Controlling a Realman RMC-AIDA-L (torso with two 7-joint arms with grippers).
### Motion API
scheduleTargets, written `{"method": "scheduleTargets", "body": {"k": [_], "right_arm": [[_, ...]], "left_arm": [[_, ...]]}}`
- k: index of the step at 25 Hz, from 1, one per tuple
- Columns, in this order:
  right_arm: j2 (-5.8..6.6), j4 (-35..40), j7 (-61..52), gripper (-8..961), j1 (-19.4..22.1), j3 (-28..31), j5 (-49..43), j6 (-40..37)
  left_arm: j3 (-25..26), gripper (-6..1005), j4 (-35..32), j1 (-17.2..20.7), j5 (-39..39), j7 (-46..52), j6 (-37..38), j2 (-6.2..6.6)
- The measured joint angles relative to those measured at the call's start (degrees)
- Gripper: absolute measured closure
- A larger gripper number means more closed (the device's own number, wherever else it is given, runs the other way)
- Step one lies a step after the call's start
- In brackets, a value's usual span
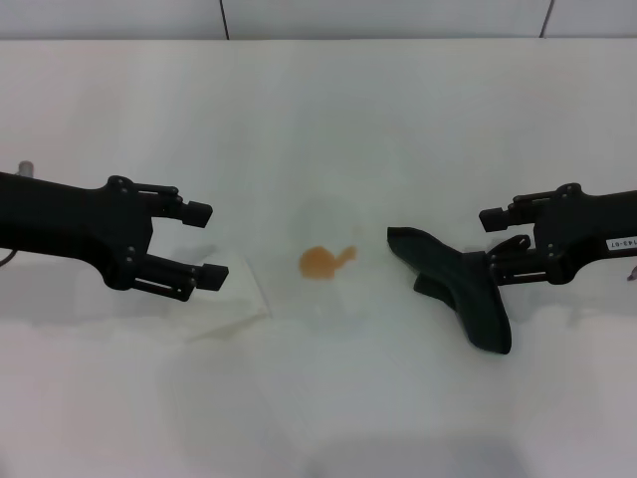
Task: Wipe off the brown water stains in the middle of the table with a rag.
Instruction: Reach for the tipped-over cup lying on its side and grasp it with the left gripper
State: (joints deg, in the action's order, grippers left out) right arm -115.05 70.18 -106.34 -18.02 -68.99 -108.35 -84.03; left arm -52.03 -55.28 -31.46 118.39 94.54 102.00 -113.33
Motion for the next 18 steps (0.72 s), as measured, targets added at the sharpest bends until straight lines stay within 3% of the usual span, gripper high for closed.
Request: {"method": "scheduleTargets", "body": {"k": [18], "right_arm": [[-0.04, -0.23, 0.0, 308, -0.15, -0.1, 0.02, 0.19]], "left_arm": [[0.0, 154, 0.0, 0.09, 0.27, -0.32, -0.66, 0.33]]}}
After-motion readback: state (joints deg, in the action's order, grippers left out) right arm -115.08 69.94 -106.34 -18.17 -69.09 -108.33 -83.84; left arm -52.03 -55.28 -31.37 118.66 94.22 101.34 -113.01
